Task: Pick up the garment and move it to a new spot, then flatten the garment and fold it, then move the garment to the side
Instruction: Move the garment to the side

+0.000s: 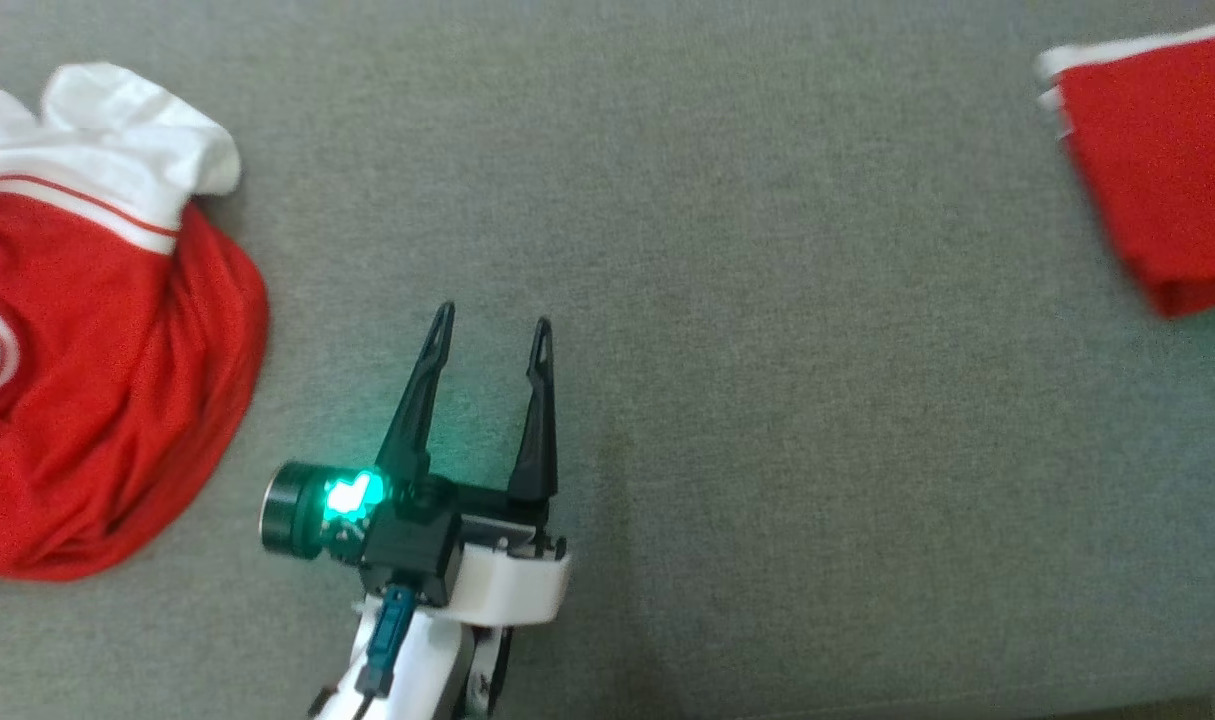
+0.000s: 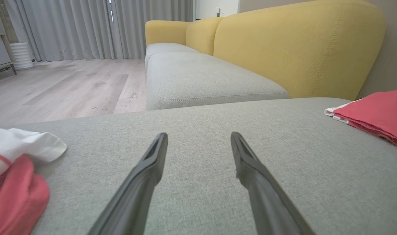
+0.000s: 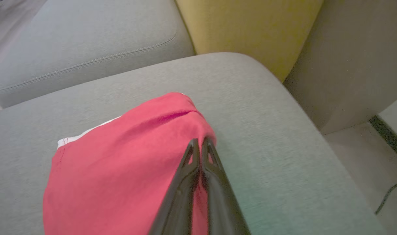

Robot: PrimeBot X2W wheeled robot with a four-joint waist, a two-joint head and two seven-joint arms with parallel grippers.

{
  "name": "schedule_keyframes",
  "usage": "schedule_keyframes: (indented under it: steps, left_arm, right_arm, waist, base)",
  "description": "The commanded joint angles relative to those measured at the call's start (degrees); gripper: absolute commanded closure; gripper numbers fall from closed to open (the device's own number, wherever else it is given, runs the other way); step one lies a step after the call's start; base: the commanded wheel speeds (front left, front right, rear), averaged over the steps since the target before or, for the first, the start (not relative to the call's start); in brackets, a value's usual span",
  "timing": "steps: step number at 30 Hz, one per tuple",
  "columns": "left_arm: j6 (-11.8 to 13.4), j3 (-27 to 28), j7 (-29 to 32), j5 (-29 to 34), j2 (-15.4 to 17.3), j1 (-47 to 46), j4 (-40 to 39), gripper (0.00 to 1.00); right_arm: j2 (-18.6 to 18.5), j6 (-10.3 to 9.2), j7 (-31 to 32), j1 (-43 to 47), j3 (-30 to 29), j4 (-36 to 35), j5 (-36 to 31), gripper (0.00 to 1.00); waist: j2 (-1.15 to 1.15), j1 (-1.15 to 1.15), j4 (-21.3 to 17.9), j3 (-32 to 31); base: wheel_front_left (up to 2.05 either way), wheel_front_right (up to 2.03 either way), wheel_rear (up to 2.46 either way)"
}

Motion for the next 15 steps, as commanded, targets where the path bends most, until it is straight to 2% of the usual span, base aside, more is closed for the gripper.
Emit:
schedule_keyframes:
  steps: [1,5,6,13,15]
  left_arm:
    - [-0.20,1.31,-0.29,0.66,-0.06,-1.29,-1.73,0.00]
    - [-0.18,0.99,-0.29,0.63,-0.06,-2.63,-1.39,0.00]
    - [-0.23,0.91,-0.29,0.50,-0.06,-2.80,-1.18,0.00]
    - [0.97,1.49,-0.29,-0.35,-0.06,-2.05,-0.86,0.00]
    - [1.34,1.90,-0.29,-0.61,-0.06,-1.16,-0.49,0.00]
  right_arm:
    - [-3.98,-0.04,-0.70,-0.53,-0.94,-0.66,-0.85,1.00]
    - [-5.78,-0.04,-1.93,-0.91,-2.38,0.26,-4.47,0.98]
    - [-5.83,-0.04,-2.81,-1.03,-2.55,0.34,-5.68,0.00]
    - [-1.46,-0.04,-6.12,0.37,-1.50,-1.00,-10.44,0.00]
    - [0.81,-0.04,-7.01,1.88,-0.06,-2.74,-11.22,0.00]
  waist:
    - [0.00,-0.01,-0.60,1.76]
    - [0.00,-0.01,-0.42,2.51]
    - [0.00,-0.01,-0.29,2.37]
    - [0.00,-0.01,0.89,-1.55]
    - [0.00,-0.01,1.28,-3.69]
  base:
    - [0.00,0.00,0.00]
    - [0.00,0.00,0.00]
    - [0.00,0.00,0.00]
    - [0.00,0.00,0.00]
    - [0.00,0.00,0.00]
